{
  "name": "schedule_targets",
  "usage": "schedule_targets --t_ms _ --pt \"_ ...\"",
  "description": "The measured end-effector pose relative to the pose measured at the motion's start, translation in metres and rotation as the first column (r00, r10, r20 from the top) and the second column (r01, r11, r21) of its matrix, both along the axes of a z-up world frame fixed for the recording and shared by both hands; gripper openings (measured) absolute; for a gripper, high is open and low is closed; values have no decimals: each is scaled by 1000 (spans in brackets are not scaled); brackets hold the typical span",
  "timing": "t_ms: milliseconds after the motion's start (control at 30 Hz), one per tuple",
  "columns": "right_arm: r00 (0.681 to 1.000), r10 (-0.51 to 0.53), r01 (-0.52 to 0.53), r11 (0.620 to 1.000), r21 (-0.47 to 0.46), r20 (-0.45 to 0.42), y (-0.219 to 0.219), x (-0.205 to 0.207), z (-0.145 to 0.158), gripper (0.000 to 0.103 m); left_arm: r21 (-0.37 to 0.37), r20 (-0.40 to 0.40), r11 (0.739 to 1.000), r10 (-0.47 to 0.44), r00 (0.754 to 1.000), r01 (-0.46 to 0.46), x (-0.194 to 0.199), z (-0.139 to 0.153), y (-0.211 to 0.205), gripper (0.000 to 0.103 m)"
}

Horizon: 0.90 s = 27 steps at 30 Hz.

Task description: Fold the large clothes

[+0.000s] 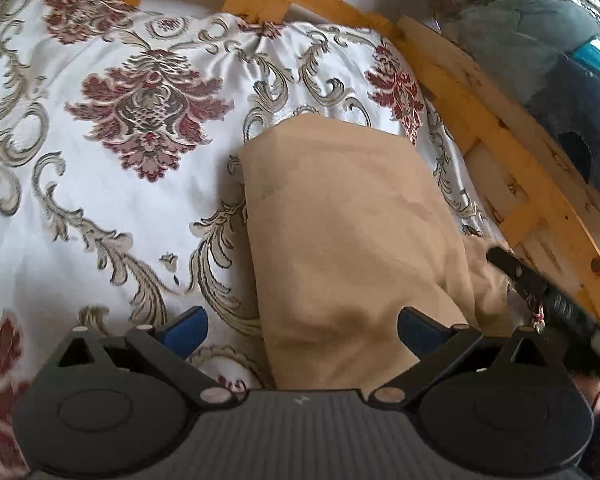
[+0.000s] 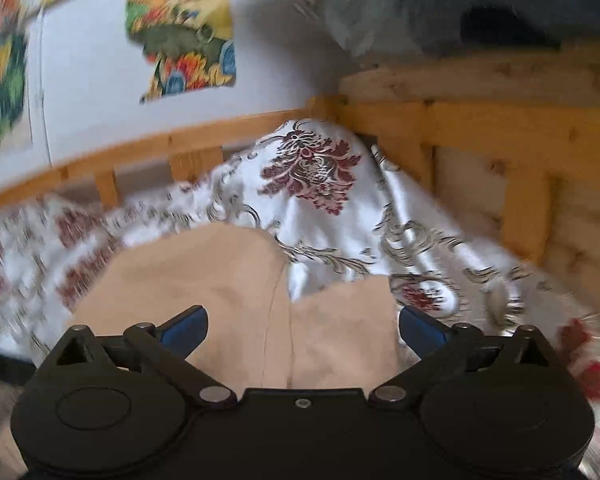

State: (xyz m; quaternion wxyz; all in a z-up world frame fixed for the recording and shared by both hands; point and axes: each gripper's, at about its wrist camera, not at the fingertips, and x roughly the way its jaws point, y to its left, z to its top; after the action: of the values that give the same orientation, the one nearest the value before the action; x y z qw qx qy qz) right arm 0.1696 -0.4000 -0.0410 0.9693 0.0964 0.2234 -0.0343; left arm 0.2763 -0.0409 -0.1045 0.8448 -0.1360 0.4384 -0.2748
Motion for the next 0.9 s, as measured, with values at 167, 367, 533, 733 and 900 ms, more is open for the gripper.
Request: schedule_targets --t_ms 167,367,533,733,900 --pt "996 89 -75 947 314 -31 -44 51 -18 102 -54 -83 997 -50 995 46 22 -12 -1 102" --pt "987 162 -149 938 312 -13 -35 59 -18 96 -39 -60 996 -78 995 76 26 -15 -8 102" --pt "994 99 -94 992 80 -54 -12 52 -14 96 21 -79 1000 8 997 -6 32 -25 -7 103" --pt "996 -56 69 982 177 -76 -11 12 -2 102 4 -89 1000 16 996 -15 32 -29 -3 103" --pt "989 -100 109 991 74 -110 -11 13 -3 102 6 -84 1000 4 996 -4 34 -29 -3 103"
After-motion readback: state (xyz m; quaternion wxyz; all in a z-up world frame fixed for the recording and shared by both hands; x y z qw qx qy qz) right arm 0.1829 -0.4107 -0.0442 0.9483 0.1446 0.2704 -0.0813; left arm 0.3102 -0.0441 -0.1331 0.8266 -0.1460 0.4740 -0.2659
